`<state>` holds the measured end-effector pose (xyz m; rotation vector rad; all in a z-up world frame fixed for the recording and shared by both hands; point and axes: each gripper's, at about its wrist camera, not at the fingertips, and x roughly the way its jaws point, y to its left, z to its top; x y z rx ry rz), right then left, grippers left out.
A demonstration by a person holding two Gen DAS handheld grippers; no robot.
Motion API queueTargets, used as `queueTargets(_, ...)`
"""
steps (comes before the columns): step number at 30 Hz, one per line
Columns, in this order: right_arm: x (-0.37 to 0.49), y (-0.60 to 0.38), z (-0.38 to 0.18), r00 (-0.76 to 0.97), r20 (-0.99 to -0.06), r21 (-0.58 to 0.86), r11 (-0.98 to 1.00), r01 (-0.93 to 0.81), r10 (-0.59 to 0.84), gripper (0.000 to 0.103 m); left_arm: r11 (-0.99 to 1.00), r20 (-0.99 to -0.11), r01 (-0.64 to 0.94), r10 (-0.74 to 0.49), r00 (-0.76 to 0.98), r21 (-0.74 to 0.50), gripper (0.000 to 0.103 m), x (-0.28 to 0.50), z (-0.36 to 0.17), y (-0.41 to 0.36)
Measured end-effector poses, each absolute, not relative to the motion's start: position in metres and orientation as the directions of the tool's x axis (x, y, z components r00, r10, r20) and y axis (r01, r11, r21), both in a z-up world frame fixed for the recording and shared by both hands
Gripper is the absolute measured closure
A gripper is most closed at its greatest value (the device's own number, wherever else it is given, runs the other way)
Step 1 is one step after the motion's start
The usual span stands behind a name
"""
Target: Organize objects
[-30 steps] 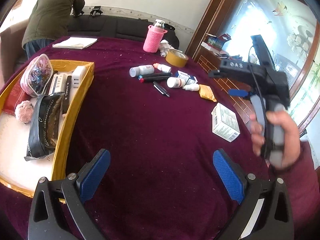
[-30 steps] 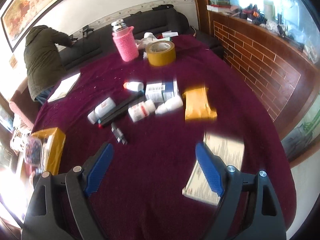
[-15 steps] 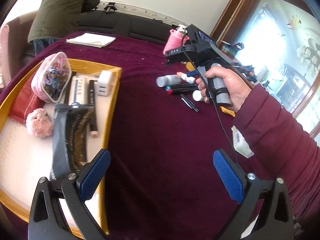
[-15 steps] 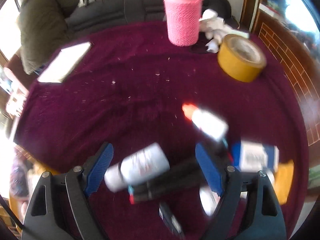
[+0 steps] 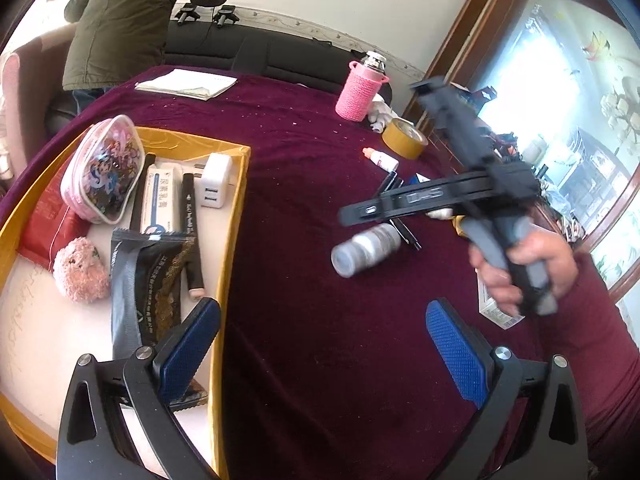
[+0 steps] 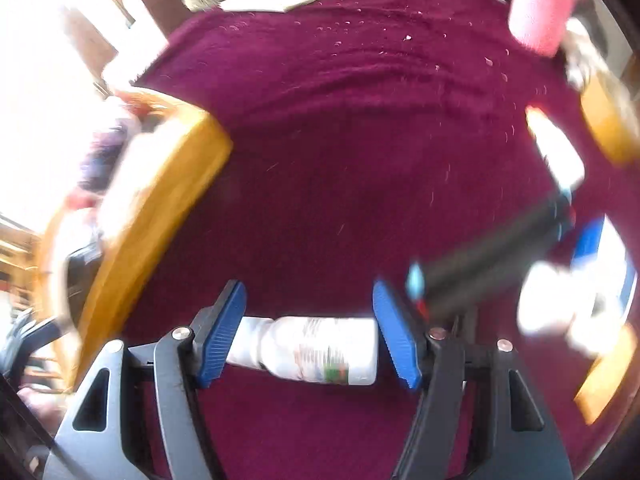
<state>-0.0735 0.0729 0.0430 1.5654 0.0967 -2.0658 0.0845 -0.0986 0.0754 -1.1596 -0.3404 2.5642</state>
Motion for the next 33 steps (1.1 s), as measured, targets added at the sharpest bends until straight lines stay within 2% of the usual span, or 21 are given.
queueTargets(3, -0.046, 0.122, 0.064, -0.271, -0.846, 0.364, -0.869, 0.334, -0.459, 0.035, -0.932, -0.700, -0.229, 0.362, -0.615, -0.281, 0.002, 0.078, 0.077, -0.076)
queueTargets(5, -0.028, 0.160, 0.074, -0.337, -0.797, 0.438, -0.864, 0.249, -0.501, 0.030, -0.930, -0.710, -0.288, 0.361, -0.605, -0.227, 0.002, 0.074, 0.077, -0.055)
queueTargets(8, -0.007, 0.194, 0.080, -0.413, -0.775, 0.449, -0.877, 0.174, -0.479, 0.029, -0.903, -0.742, -0.412, 0.358, -0.566, -0.121, 0.003, 0.065, 0.071, -0.011)
queueTargets(12, 0.024, 0.229, 0.070, -0.461, -0.780, 0.434, -0.897, 0.088, -0.423, 0.030, -0.791, -0.756, -0.604, 0.456, -0.470, -0.102, 0.003, 0.070, 0.059, 0.041)
queueTargets(15, 0.038, 0.249, 0.061, -0.472, -0.770, 0.464, -0.884, 0.046, -0.429, 0.030, -0.740, -0.790, -0.671, 0.392, -0.472, 0.034, 0.003, 0.080, 0.038, 0.076)
queueTargets(16, 0.038, 0.252, 0.060, -0.472, -0.769, 0.468, -0.883, 0.042, -0.431, 0.029, -0.735, -0.803, -0.673, 0.351, -0.482, 0.082, 0.010, 0.081, 0.030, 0.082)
queueTargets(17, 0.039, 0.253, 0.058, -0.473, -0.767, 0.472, -0.880, 0.042, -0.434, 0.029, -0.726, -0.826, -0.679, 0.313, -0.470, 0.111, 0.034, 0.080, 0.020, 0.087)
queueTargets(18, 0.042, 0.258, 0.060, -0.478, -0.760, 0.479, -0.877, 0.050, -0.442, 0.029, -0.719, -0.839, -0.688, 0.311, -0.446, 0.098, 0.049, 0.079, 0.015, 0.089)
queueTargets(19, 0.043, 0.257, 0.061, -0.478, -0.759, 0.478, -0.877, 0.053, -0.443, 0.029, -0.721, -0.835, -0.692, 0.357, -0.418, 0.039, 0.072, 0.079, 0.016, 0.087)
queueTargets(21, 0.040, 0.253, 0.065, -0.479, -0.761, 0.466, -0.883, 0.064, -0.437, 0.029, -0.759, -0.839, -0.651, 0.340, -0.425, 0.022, 0.074, 0.077, 0.020, 0.083)
queueTargets(28, 0.014, 0.206, 0.070, -0.444, -0.785, 0.401, -0.901, 0.166, -0.431, 0.030, -0.829, -0.766, -0.539, 0.444, -0.464, -0.153, 0.074, 0.092, 0.055, 0.029)
queueTargets(31, -0.011, 0.178, 0.059, -0.430, -0.828, 0.318, -0.933, 0.170, -0.360, 0.030, -0.837, -0.720, -0.508, 0.480, -0.501, -0.204, 0.074, 0.105, 0.073, -0.001)
queueTargets(33, -0.030, 0.158, 0.049, -0.431, -0.862, 0.210, -0.962, 0.173, -0.266, 0.030, -0.840, -0.690, -0.484, 0.503, -0.521, -0.246, 0.074, 0.108, 0.083, -0.024)
